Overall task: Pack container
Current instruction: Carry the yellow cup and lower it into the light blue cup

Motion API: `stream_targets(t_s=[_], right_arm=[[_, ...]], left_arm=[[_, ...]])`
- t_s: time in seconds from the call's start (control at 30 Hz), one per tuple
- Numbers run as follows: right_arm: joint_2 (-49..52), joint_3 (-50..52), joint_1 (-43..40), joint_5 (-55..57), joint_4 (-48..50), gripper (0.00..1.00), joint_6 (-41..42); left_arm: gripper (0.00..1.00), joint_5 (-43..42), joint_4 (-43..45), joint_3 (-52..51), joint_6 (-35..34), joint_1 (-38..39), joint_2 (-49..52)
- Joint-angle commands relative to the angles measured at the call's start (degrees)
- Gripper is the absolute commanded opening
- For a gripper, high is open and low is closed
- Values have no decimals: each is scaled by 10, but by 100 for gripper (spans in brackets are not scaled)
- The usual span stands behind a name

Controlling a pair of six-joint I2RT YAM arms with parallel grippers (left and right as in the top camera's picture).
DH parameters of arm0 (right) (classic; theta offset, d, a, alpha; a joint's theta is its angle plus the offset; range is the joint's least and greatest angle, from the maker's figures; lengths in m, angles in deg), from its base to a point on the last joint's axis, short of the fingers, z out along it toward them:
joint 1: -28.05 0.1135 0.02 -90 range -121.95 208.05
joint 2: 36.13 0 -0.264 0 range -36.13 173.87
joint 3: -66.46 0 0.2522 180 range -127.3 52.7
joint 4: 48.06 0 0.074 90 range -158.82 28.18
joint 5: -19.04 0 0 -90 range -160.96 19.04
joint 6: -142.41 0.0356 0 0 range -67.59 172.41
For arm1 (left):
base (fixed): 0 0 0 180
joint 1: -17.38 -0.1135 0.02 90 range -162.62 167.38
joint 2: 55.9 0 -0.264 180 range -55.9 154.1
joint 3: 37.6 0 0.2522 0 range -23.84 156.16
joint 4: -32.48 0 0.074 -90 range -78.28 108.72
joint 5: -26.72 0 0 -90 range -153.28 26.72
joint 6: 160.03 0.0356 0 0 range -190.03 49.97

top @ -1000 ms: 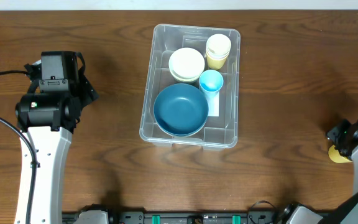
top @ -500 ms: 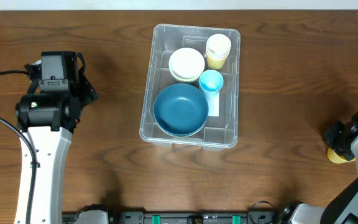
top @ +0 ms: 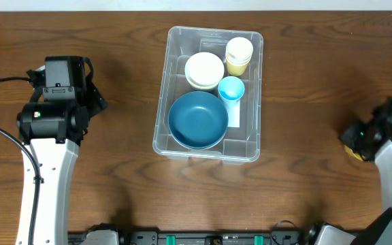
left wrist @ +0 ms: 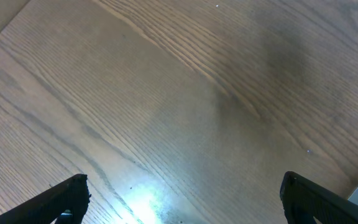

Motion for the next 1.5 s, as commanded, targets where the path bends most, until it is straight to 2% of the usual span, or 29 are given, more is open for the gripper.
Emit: stream_targets(t_s=[0.0, 0.23, 0.4, 0.63, 0.93, 1.47], right_arm=[[-17, -64, 72, -31, -23, 1, -13], [-10, -262, 269, 23, -98, 1, -10], [20, -385, 384, 88, -101, 1, 4], [121, -470, 494, 96, -87, 1, 4], [271, -496, 553, 125, -91, 1, -23], [333, -491, 560, 103, -127, 1, -22]], left_arm=[[98, 12, -2, 1, 3, -2, -3], [98, 12, -2, 1, 3, -2, -3], [98, 12, -2, 1, 3, -2, -3], [98, 12, -2, 1, 3, -2, -3], [98, 12, -2, 1, 3, -2, -3], [98, 12, -2, 1, 3, -2, -3]])
